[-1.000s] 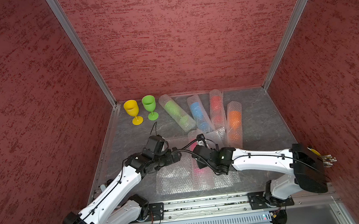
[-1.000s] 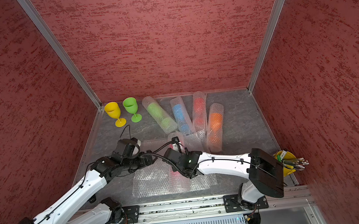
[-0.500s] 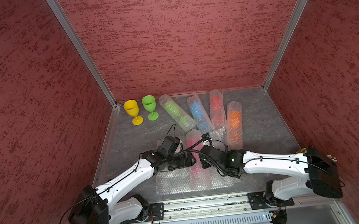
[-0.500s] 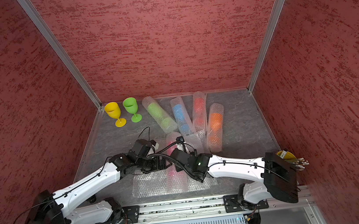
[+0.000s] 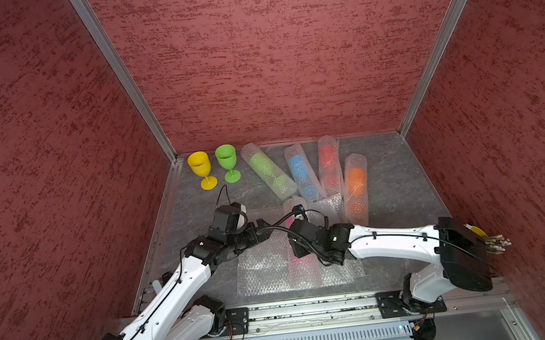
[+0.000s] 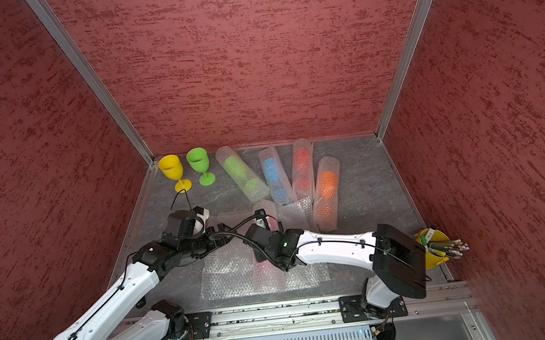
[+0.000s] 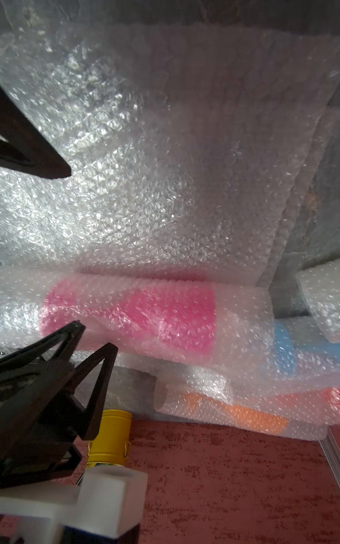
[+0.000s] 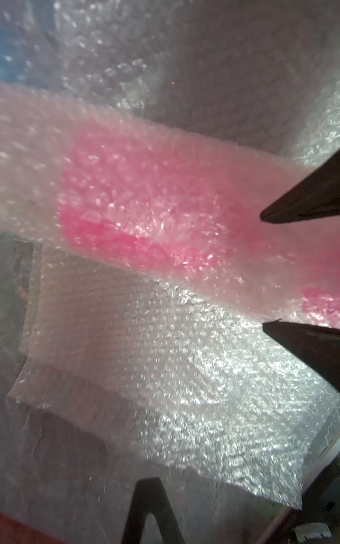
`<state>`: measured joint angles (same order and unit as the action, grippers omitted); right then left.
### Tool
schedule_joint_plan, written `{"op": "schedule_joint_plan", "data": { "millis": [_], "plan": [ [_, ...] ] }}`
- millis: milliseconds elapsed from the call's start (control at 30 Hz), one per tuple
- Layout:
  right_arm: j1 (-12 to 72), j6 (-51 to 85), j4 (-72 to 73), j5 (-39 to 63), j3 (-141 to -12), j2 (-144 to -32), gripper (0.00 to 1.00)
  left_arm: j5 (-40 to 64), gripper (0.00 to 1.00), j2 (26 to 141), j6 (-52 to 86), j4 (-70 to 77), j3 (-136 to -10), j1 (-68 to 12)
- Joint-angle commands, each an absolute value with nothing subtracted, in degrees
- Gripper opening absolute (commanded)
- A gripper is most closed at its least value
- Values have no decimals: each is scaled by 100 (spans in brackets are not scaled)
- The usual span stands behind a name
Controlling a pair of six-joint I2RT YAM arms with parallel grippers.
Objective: Unpack wine glasses from bubble wrap
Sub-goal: Unwrap the bubble wrap.
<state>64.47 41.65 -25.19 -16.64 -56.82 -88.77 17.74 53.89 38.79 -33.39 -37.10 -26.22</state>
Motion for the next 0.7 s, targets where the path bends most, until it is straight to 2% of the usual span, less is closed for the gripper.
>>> {"op": "schedule_joint_plan", "data": {
  "millis": [0, 233, 367, 667],
  "plan": [
    [6469, 4245, -2833, -1962, -5803, -8792, 45, 1869, 98, 5469, 3820, -3407, -3783, -2821],
    [6438, 4289, -2555, -2063, -5572, -8502, 17, 1620, 98, 6236, 3867, -3055, -3936, -3740],
    [6383, 4347, -2381, -2065, -5351, -8356, 0, 1652, 98, 6635, 3919, -2756, -3972, -3985],
    [6279, 4377, -1716, -1751, -4901, -7918, 0, 2168, 97, 7081, 3934, -1950, -3956, -4121]
  ]
}}
